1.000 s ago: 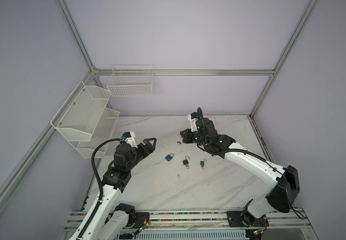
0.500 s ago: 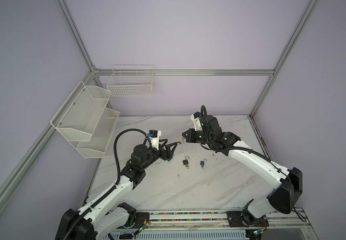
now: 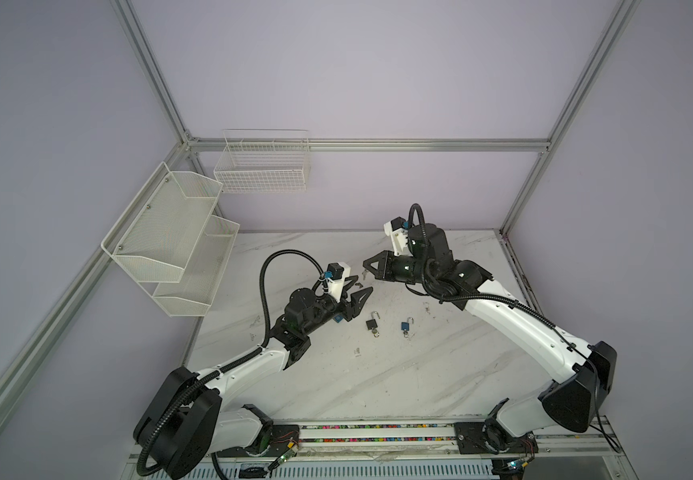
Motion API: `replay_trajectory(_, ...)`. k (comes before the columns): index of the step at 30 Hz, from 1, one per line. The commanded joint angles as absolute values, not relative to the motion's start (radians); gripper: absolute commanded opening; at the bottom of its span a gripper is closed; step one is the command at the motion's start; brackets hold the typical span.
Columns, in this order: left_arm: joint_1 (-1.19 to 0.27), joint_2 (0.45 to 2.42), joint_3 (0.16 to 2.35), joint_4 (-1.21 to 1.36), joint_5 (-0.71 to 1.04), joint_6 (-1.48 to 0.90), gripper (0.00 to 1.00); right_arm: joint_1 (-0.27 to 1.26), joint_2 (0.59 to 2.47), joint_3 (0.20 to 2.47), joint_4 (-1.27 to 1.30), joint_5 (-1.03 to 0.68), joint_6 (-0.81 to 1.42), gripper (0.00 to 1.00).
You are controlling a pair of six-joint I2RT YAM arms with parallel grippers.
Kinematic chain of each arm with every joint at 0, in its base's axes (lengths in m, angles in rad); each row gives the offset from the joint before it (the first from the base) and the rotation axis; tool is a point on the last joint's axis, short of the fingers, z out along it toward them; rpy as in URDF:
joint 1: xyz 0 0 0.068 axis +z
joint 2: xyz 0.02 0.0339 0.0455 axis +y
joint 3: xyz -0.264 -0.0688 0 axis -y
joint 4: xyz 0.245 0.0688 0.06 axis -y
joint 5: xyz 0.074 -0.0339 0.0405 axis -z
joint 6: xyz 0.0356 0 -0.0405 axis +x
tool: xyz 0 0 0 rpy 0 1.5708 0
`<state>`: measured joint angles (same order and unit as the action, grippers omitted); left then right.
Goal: Unlock with the key
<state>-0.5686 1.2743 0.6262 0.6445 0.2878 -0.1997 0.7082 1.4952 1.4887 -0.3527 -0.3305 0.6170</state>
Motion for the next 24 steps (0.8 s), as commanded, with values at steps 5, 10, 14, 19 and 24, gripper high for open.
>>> replay_trajectory(5,-0.576,1.265,0.673,0.817,0.261,-0.166,0.48,0.704,1.453,1.507,-0.358,-0.349,0.639,0.0)
replay_trajectory(10,-0.577,1.26,0.667,0.836,0.261,-0.171,0.4,0.703,1.45,1.503,-0.352,-0.357,0.636,0.0)
replay_trajectory(14,-0.578,1.263,0.667,0.854,0.286,-0.171,0.29,0.703,1.452,1.507,-0.352,-0.358,0.634,0.0)
replay_trajectory(19,-0.58,1.261,0.674,0.873,0.322,-0.171,0.2,0.703,1.448,1.503,-0.354,-0.35,0.637,0.0)
replay_trajectory(24,-0.579,1.27,0.678,0.878,0.329,-0.172,0.15,0.701,1.446,1.503,-0.353,-0.347,0.635,0.0)
